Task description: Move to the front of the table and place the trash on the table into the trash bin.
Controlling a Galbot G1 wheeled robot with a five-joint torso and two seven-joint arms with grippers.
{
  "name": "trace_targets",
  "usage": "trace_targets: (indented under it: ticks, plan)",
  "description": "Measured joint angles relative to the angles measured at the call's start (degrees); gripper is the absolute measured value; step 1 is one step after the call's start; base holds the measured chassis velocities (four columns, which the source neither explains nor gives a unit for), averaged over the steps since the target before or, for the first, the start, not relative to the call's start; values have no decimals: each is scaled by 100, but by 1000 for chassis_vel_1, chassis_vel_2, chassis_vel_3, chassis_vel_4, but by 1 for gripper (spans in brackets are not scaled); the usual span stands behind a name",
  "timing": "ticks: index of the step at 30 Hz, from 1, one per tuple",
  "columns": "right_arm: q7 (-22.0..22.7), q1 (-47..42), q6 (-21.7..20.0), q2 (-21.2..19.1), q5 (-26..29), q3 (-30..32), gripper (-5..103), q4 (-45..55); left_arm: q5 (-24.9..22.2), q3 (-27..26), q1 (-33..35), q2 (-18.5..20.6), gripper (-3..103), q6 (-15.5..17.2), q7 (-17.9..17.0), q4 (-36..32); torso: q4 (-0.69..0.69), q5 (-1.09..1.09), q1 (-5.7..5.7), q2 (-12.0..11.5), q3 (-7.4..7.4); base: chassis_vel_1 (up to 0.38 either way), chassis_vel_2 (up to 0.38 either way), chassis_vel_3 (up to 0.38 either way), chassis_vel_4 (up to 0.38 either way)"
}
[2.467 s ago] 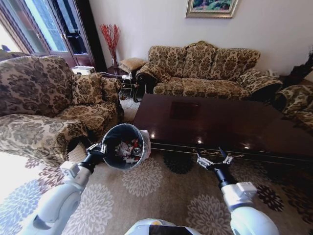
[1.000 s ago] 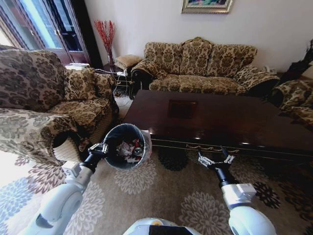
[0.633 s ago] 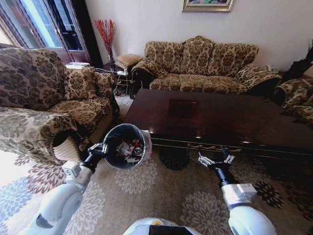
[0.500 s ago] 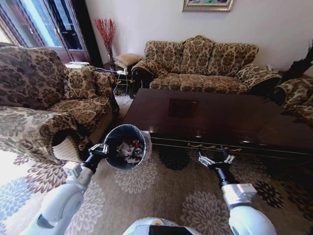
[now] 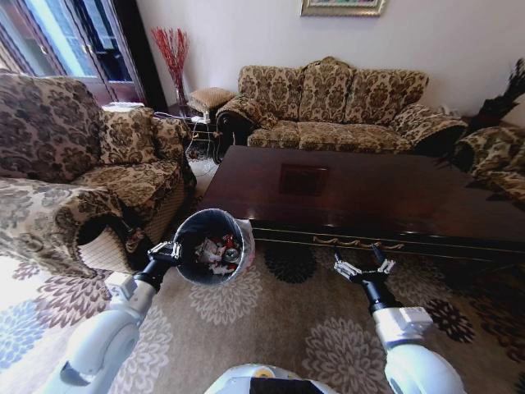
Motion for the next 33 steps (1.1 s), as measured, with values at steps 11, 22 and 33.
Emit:
trace_targets:
  ticks: [11, 22, 33]
  plan:
    - [-1, 1, 25, 24, -4, -6, 100, -6, 88, -8, 158, -110, 2, -118, 54, -88, 0, 0, -93, -224, -132, 0, 0, 0, 0]
    - [-2, 25, 30, 106, -21, 44, 100, -34, 242, 100, 241, -125, 2, -118, 53, -114, 0, -1, -188, -482, -293, 0, 0, 0, 0]
    - [-117, 155, 118, 298, -38, 49, 100, -224, 462, -169, 846, -52, 2, 44, 204, -160, 0, 0, -277, -731, -455, 0, 0, 0, 0]
